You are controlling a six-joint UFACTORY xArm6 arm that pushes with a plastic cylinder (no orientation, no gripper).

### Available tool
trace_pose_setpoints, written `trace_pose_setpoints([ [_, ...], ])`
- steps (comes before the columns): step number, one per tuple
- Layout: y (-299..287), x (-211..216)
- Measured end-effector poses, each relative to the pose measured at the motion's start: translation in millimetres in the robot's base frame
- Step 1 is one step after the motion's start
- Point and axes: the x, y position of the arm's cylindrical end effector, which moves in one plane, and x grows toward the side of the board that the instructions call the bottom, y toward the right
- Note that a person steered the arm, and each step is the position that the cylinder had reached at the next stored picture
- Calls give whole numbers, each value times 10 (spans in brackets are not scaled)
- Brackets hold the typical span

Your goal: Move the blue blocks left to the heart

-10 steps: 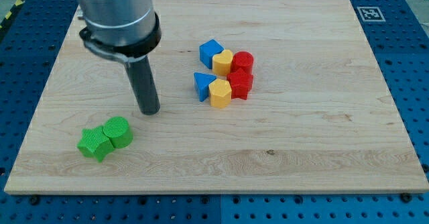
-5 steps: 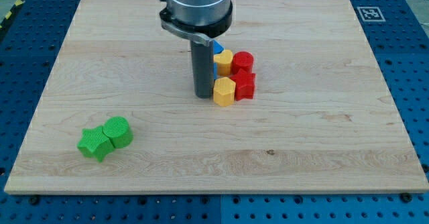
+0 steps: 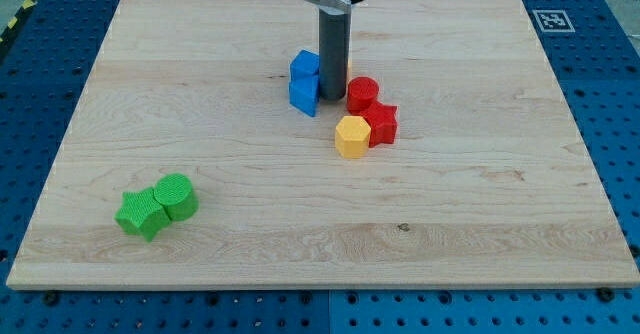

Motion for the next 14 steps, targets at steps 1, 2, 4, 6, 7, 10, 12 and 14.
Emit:
trace_pose_setpoints([
  [1,0,-125],
  [2,0,-102],
  [4,241,-15],
  [6,461,521],
  [7,206,522],
  [10,-320,349],
  [12,-416,186],
  [14,-422,-20],
])
